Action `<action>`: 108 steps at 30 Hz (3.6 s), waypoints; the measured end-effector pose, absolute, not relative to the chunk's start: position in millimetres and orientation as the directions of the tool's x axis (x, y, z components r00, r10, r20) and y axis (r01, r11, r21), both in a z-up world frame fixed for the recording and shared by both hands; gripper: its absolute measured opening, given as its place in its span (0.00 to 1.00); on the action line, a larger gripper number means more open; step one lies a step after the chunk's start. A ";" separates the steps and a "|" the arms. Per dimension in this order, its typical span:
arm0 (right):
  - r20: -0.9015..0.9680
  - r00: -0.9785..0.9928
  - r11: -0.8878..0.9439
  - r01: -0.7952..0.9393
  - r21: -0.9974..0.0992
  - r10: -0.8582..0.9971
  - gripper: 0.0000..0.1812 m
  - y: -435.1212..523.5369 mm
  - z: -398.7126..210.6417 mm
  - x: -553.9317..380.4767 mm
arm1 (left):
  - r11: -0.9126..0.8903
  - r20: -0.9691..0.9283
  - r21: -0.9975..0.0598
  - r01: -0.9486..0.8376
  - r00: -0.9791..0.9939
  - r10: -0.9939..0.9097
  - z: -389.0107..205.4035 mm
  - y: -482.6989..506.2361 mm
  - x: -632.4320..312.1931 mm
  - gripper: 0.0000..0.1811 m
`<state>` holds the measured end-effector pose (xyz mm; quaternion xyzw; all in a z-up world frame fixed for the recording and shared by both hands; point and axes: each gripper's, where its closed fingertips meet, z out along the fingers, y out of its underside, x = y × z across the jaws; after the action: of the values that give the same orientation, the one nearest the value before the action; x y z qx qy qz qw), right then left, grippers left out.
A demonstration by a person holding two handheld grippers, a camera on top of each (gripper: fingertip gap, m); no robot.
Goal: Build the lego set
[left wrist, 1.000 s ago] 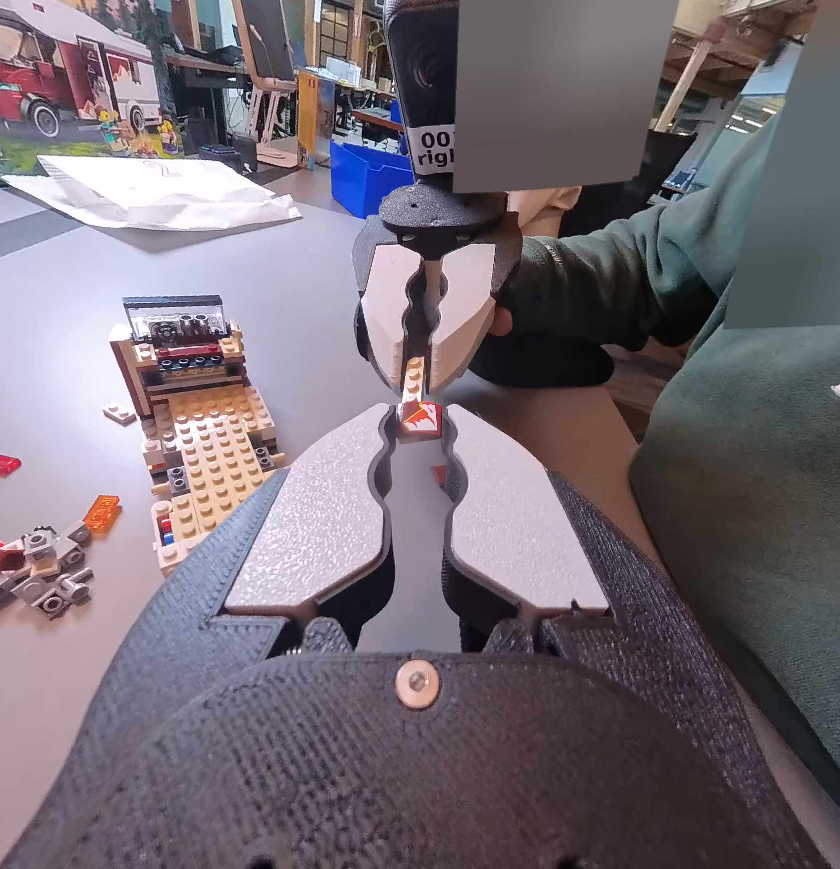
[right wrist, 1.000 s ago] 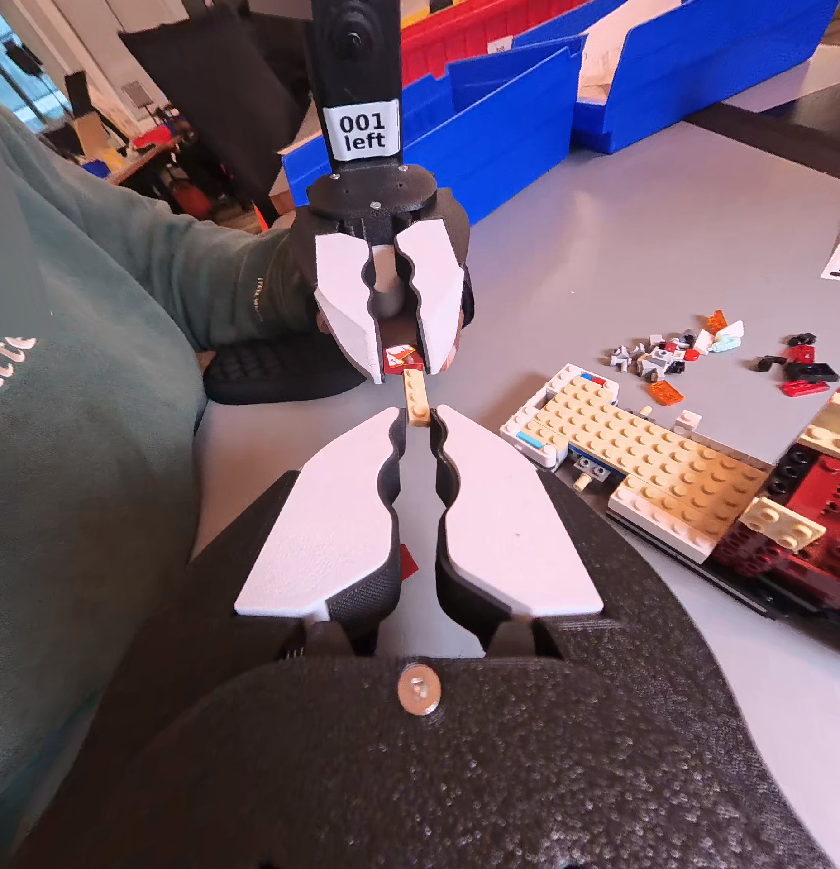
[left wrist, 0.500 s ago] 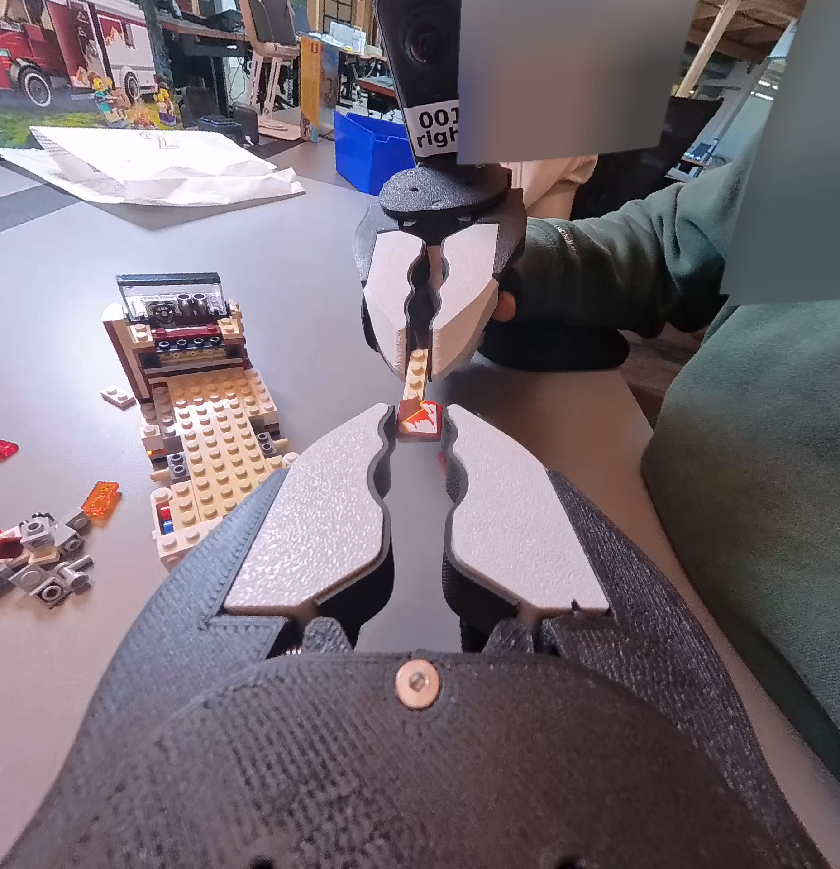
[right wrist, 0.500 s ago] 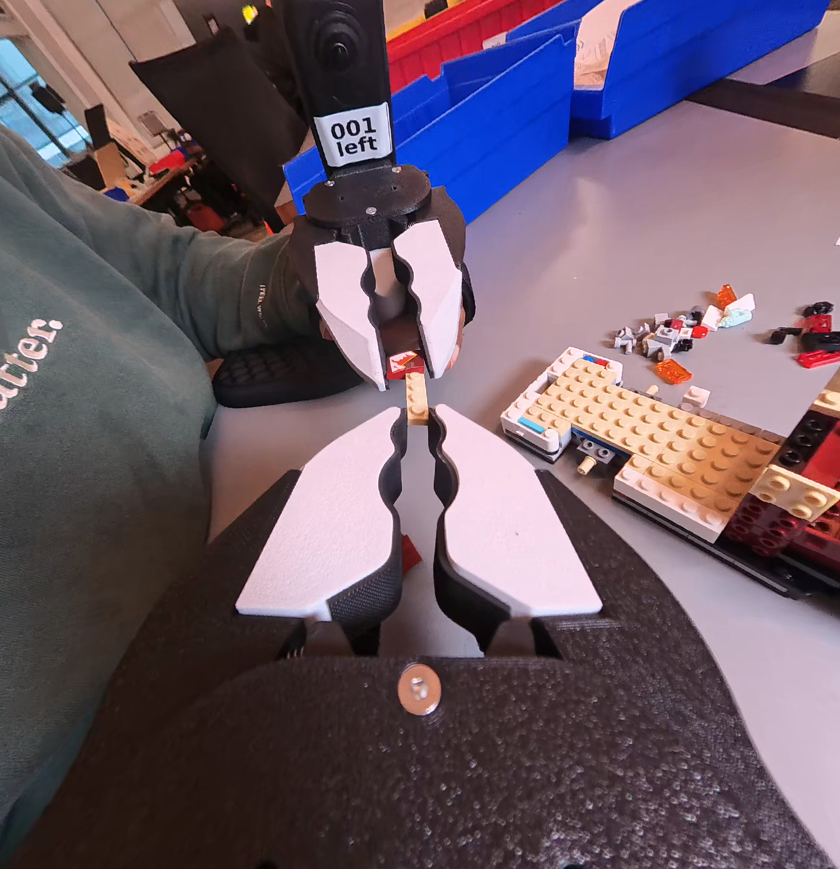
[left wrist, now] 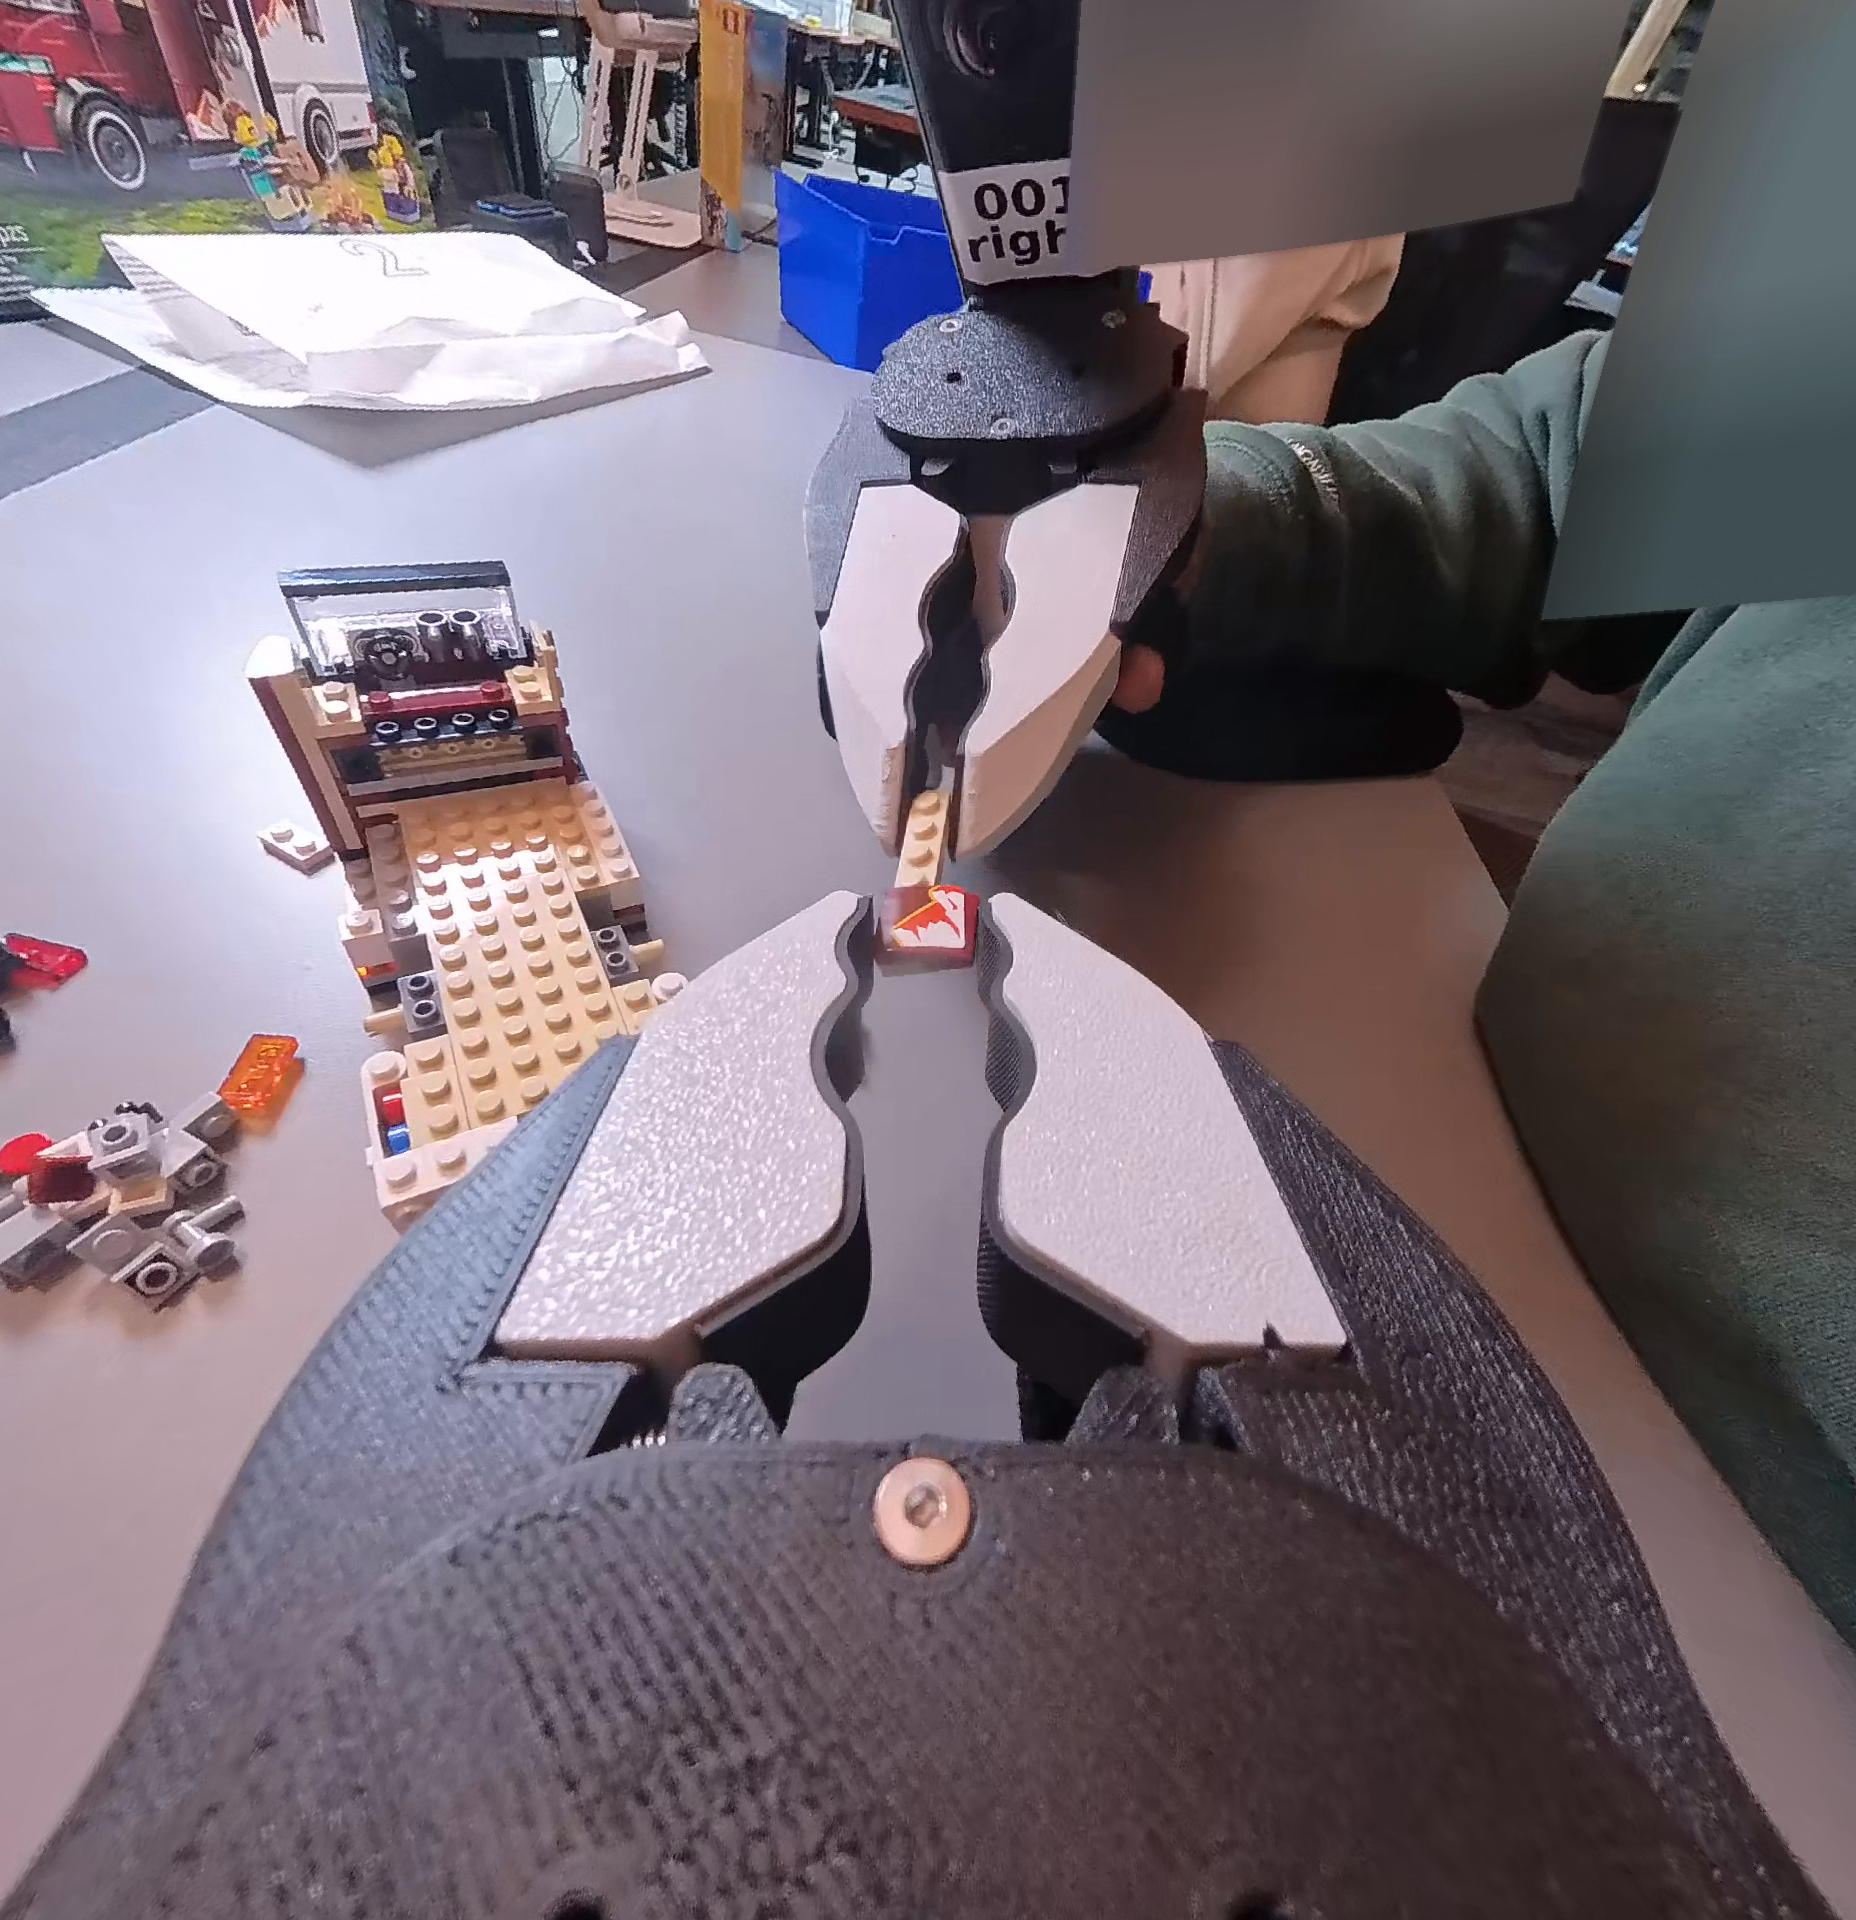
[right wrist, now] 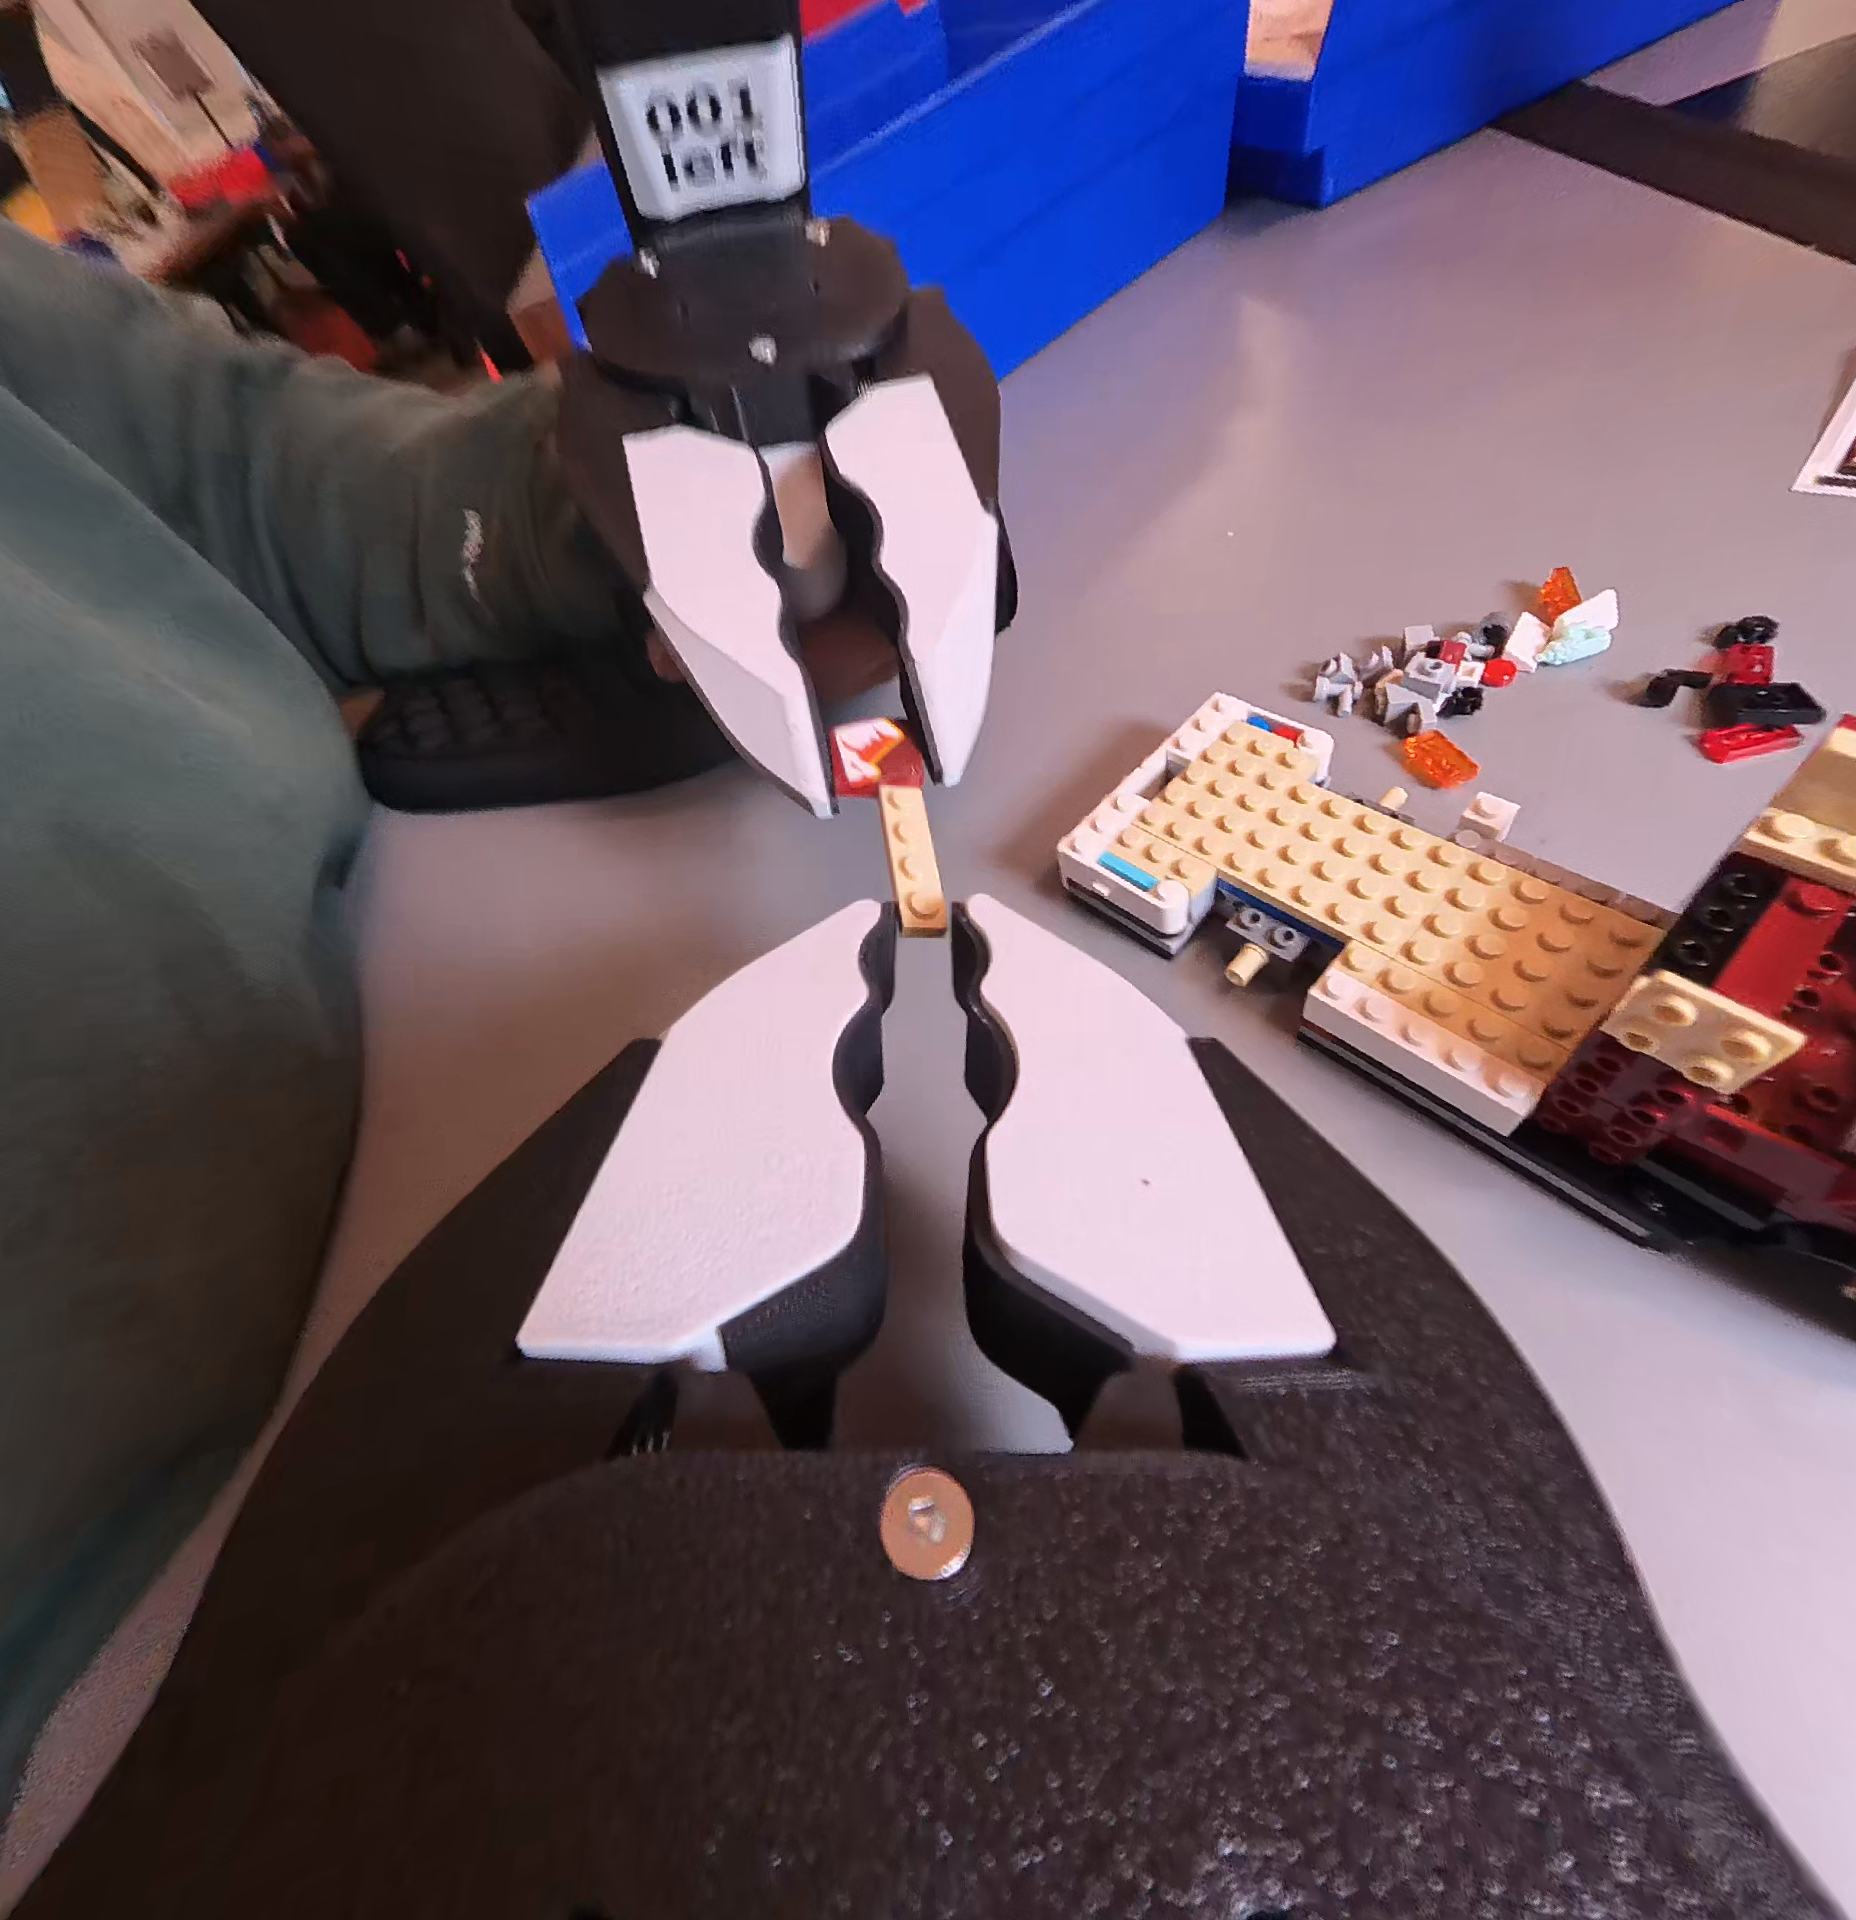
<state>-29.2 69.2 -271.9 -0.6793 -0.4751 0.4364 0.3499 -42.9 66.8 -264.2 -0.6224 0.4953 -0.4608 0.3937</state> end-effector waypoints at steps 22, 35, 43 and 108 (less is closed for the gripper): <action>-0.038 0.083 -0.091 0.920 -0.381 0.996 0.09 81.0 -330.7 -5.9 | -0.192 0.141 -0.948 -0.252 0.205 -0.969 -261.1 95.7 -68.4 0.10; -0.050 0.097 -0.070 0.917 0.394 0.994 0.09 53.6 -318.3 105.6 | -0.133 0.076 -0.934 -0.332 0.177 -0.981 -270.1 83.6 -61.3 0.10; -0.088 0.136 -0.139 0.990 -0.019 0.987 0.17 56.6 -311.4 59.9 | -0.135 0.080 -0.933 -0.335 0.174 -0.981 -271.8 83.2 -62.3 0.10; -0.031 0.355 -0.324 0.811 -0.487 0.934 0.14 79.5 -326.5 17.2 | -0.106 0.055 -0.908 -0.405 0.135 -0.989 -285.5 75.3 -59.1 0.10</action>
<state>17.2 79.5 -326.5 -0.7989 -0.5462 0.1550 0.1985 -59.1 75.3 -285.5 -0.6435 0.5416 -0.3727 0.3920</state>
